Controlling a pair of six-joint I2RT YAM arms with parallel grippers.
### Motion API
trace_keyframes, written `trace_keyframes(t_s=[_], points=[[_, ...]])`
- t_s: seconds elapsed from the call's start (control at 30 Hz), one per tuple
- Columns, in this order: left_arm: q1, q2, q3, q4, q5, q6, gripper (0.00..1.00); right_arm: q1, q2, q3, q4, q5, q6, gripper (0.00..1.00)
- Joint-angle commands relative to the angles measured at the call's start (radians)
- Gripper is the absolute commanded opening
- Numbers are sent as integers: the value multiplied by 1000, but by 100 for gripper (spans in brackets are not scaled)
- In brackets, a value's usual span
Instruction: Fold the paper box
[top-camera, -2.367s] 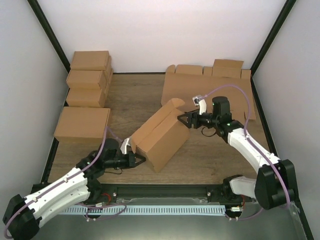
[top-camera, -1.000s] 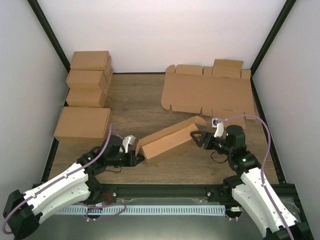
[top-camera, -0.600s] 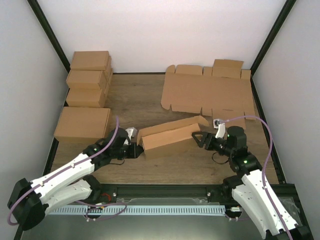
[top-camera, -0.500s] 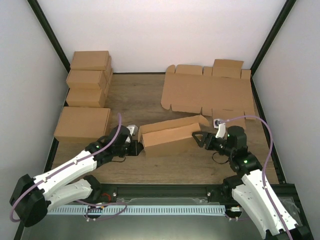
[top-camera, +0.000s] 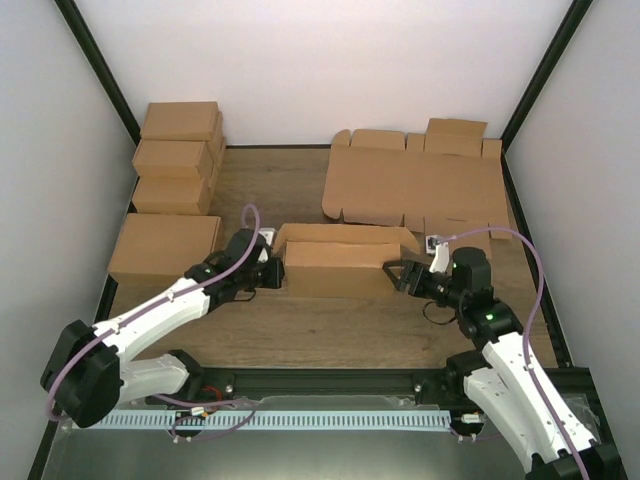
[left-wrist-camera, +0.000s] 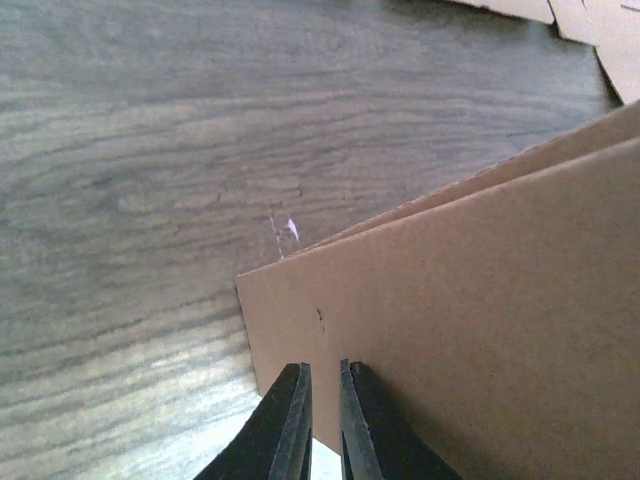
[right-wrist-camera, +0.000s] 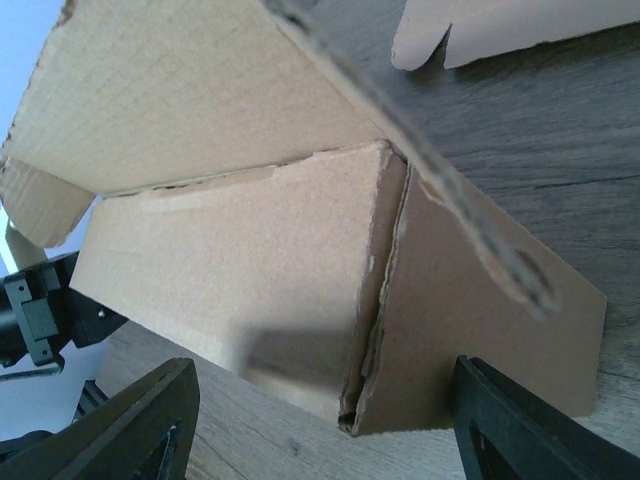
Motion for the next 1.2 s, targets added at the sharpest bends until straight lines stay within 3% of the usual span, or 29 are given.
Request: trace_keyframes(t_s=[0.0,0.2,0.53,0.97,1.03,1.17], points=[[-6,14,64,163,106,56,11,25,3,29,-71,-112,15,71],[-5,-38,46,84,42,68,26,24,-17,62,-116,-50,-9,80],[-4,-186,45,-190,-79,54,56,25,34,131,-142,-23,-50,83],[-4,-305,162,-428,-295,-49,58,25,57,171,-151,-27,-84,82],[-4,-344,197,-424,-276,-17,58,25,57,173,-151,-28,-89,82],[-4,-360,263,-354,-106,78,65,24,64,184,-156,-34,-102,82]])
